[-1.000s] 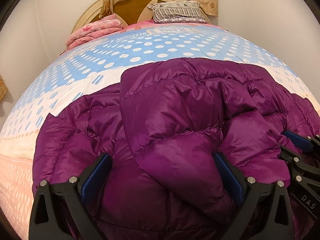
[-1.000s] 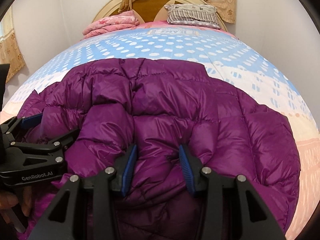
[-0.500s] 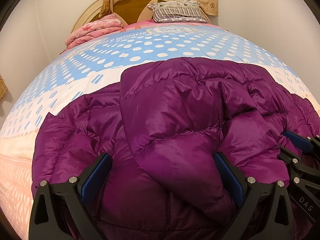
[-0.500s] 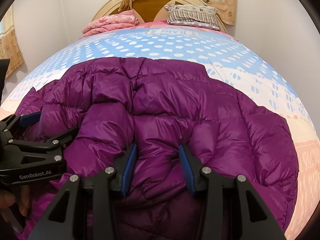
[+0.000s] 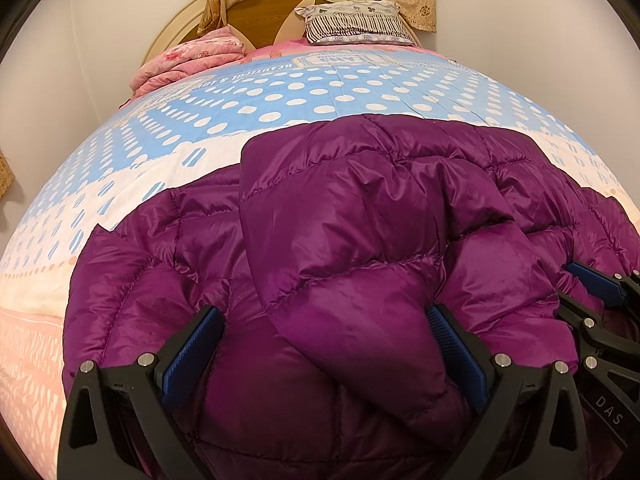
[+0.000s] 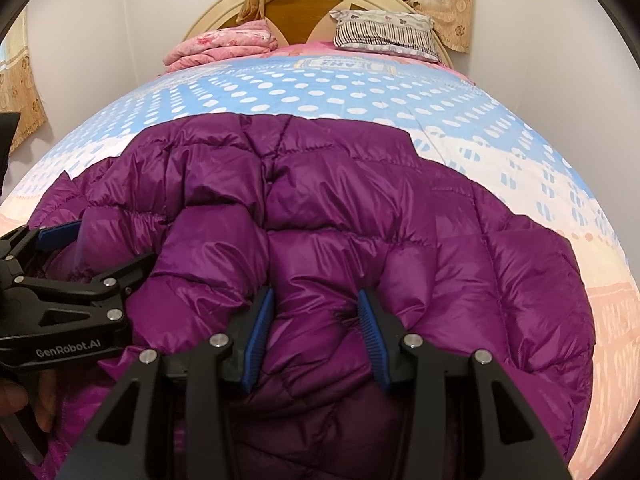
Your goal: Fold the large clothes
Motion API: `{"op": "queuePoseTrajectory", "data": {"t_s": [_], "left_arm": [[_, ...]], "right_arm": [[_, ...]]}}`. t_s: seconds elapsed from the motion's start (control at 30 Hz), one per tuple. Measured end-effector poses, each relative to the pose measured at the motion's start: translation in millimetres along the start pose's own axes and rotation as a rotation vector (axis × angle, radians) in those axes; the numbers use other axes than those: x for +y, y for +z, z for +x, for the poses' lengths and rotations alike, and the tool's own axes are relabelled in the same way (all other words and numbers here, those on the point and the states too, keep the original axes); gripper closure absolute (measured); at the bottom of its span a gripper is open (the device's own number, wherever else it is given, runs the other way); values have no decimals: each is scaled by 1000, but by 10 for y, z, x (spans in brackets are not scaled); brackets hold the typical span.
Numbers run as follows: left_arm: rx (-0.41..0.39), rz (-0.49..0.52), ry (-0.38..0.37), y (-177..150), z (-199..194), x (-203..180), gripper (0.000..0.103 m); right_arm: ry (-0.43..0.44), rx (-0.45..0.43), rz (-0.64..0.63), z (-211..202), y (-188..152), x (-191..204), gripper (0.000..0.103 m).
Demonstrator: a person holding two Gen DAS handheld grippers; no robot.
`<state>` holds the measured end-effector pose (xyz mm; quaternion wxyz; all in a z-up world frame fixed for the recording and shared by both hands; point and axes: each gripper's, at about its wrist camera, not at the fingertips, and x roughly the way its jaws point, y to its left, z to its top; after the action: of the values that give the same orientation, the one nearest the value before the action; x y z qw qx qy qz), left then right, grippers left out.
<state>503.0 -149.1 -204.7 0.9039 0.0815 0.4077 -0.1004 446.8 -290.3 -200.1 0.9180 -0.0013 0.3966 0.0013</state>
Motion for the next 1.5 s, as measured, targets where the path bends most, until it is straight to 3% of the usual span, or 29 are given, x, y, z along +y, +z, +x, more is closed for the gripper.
{"op": "queuePoseTrajectory", "data": {"t_s": [0.53, 0.63, 0.7, 0.77, 0.83, 0.93, 1.0, 1.1, 1.17, 1.27, 1.4, 1.5], "left_arm": [[4, 5, 0, 0, 19, 9, 1], [42, -23, 9, 86, -77, 79, 1], [-44, -68, -13, 226, -328, 191, 1], [-121, -121, -16, 414, -475, 274, 1], [-114, -143, -8, 571, -413, 264, 1], [-68, -142, 82, 713, -99, 180, 1], [-31, -120, 131, 712, 177, 131, 1], [54, -99, 166, 587, 545, 79, 1], [47, -138, 138, 542, 571, 134, 1], [49, -123, 153, 554, 609, 98, 1], [53, -118, 181, 567, 367, 151, 1], [-16, -113, 120, 459, -197, 204, 1]], "right_arm": [[-4, 2, -4, 5, -4, 26, 56], [20, 31, 11, -75, 53, -36, 56], [73, -2, 48, -276, 136, -128, 56], [55, -56, 65, -427, 282, -205, 55], [47, -79, 111, -426, 477, -259, 50], [-1, -86, 139, -202, 754, -213, 45], [10, -58, 134, 60, 872, -179, 45], [-13, 13, 120, 408, 829, -192, 45], [-4, 52, 122, 584, 711, -246, 45], [-10, 44, 111, 614, 686, -323, 43], [-17, 75, 89, 523, 714, -335, 46], [46, 50, 133, 65, 659, -350, 45]]}}
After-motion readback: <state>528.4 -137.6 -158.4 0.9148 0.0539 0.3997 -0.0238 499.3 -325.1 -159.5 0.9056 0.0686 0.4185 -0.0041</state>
